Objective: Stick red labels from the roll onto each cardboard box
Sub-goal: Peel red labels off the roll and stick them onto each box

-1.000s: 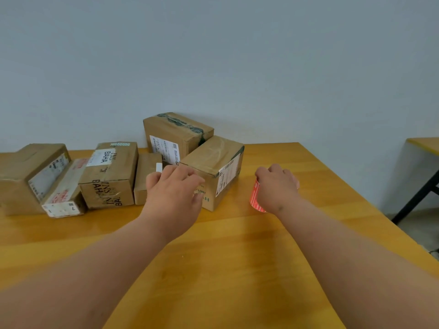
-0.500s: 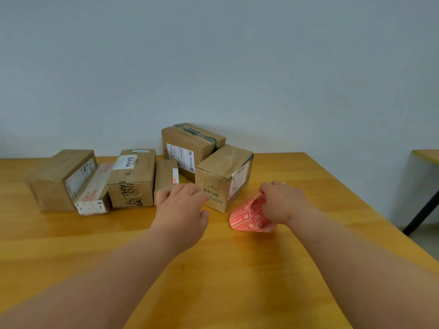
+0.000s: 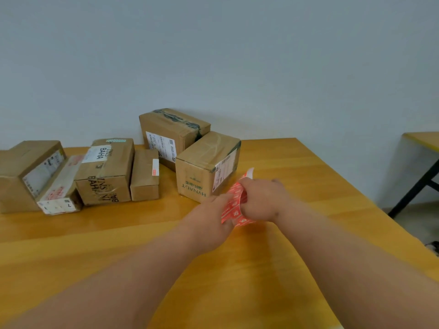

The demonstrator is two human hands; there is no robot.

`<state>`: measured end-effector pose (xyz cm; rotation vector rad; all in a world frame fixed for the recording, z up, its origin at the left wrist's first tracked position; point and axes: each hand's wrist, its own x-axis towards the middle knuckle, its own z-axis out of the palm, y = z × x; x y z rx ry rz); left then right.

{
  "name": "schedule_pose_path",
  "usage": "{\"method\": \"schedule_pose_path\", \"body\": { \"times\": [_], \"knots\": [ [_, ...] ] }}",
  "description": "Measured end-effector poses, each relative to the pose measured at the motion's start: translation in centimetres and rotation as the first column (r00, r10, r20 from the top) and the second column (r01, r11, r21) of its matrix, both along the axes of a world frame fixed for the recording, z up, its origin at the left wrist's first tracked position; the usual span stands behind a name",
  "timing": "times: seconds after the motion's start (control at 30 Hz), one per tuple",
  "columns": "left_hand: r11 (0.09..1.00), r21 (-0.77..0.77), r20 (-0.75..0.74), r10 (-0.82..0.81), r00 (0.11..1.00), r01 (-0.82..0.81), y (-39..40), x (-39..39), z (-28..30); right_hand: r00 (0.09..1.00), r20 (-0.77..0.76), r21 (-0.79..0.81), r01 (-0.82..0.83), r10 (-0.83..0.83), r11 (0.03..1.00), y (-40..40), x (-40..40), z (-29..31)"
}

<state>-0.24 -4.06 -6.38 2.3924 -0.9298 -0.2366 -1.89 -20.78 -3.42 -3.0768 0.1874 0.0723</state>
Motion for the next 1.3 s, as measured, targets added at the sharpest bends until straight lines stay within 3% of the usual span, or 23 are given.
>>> {"method": "schedule_pose_path", "body": {
  "times": [0.27, 0.43, 0.57, 0.67, 0.77, 0.87, 1.03, 1.07, 1.3],
  "knots": [
    [0.998, 0.051, -0.057, 0.033, 0.998, -0.03, -1.2, 1.0, -0.8, 0.998, -0.061, -0.029, 0.021, -0.023, 0.999, 0.5, 0.8, -0.4],
    [0.999, 0.046, -0.06, 0.018, 0.998, -0.015, -1.4, 1.2, -1.0, 0.991, -0.088, 0.243, 0.122, -0.103, 0.962, 0.1, 1.0, -2.1],
    [0.999, 0.044, -0.077, 0.007, 0.997, -0.003, -1.2, 1.3, -1.1, 0.99, -0.018, 0.313, 0.137, -0.138, 0.94, 0.3, 0.9, -2.7],
    [0.998, 0.054, -0.076, -0.008, 0.997, 0.013, -0.9, 1.3, -1.2, 0.988, -0.055, 0.406, 0.153, -0.143, 0.901, 0.1, 0.9, -2.5],
    [0.999, 0.035, -0.1, 0.014, 0.995, -0.011, -0.6, 1.3, -1.1, 0.98, -0.138, 0.616, 0.196, -0.14, 0.763, -0.5, 0.8, -1.4],
    [0.999, 0.003, -0.118, 0.047, 0.992, -0.047, -0.3, 1.2, -0.9, 0.957, -0.246, 0.805, 0.289, -0.151, 0.518, -1.0, 0.2, -0.4],
    [0.998, -0.025, -0.098, 0.06, 0.993, -0.063, 0.4, 0.9, -0.5, 0.907, -0.411, 0.902, 0.42, -0.095, 0.1, -0.9, -0.5, 0.2],
    [0.998, -0.034, -0.078, 0.054, 0.995, -0.057, 0.5, 0.8, -0.5, 0.901, -0.425, 0.9, 0.431, -0.081, 0.071, -0.8, -0.8, 0.3],
    [0.993, -0.103, 0.009, 0.057, 0.998, -0.056, 0.5, 0.6, 0.2, 0.893, -0.448, 0.878, 0.447, -0.031, 0.173, 0.0, -0.7, -0.2]
  ]
}}
